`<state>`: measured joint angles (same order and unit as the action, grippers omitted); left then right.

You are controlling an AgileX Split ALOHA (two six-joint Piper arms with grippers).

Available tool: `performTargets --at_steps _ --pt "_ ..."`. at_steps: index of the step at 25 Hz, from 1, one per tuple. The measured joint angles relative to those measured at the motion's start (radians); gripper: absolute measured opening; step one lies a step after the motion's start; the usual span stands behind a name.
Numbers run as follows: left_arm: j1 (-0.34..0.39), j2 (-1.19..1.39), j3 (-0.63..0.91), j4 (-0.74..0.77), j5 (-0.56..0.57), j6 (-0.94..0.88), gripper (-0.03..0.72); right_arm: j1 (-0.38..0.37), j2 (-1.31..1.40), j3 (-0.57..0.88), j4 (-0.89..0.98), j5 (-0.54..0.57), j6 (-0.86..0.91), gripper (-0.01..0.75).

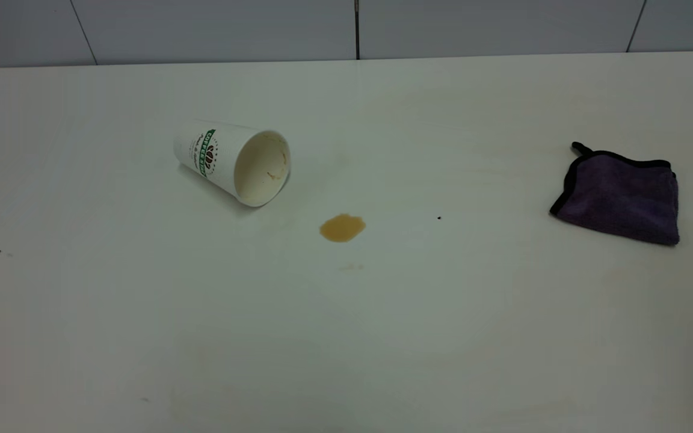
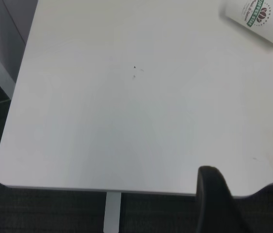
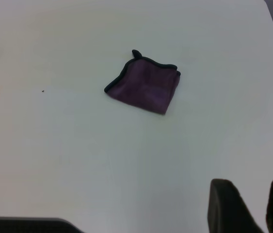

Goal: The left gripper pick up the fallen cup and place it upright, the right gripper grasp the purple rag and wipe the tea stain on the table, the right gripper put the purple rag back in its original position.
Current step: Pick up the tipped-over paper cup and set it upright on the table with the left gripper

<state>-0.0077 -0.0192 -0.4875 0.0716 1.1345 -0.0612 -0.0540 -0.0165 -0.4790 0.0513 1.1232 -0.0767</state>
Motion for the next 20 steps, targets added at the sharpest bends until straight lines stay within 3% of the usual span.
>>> performTargets --at_steps 12,20 --pt "0.000 0.018 -0.001 0.006 -0.003 -0.001 0.379 0.000 0.000 0.000 0.000 0.000 0.000 0.238" --pt "0.000 0.452 -0.235 0.110 -0.094 -0.043 0.379 0.000 0.000 0.000 0.000 0.000 0.000 0.238"
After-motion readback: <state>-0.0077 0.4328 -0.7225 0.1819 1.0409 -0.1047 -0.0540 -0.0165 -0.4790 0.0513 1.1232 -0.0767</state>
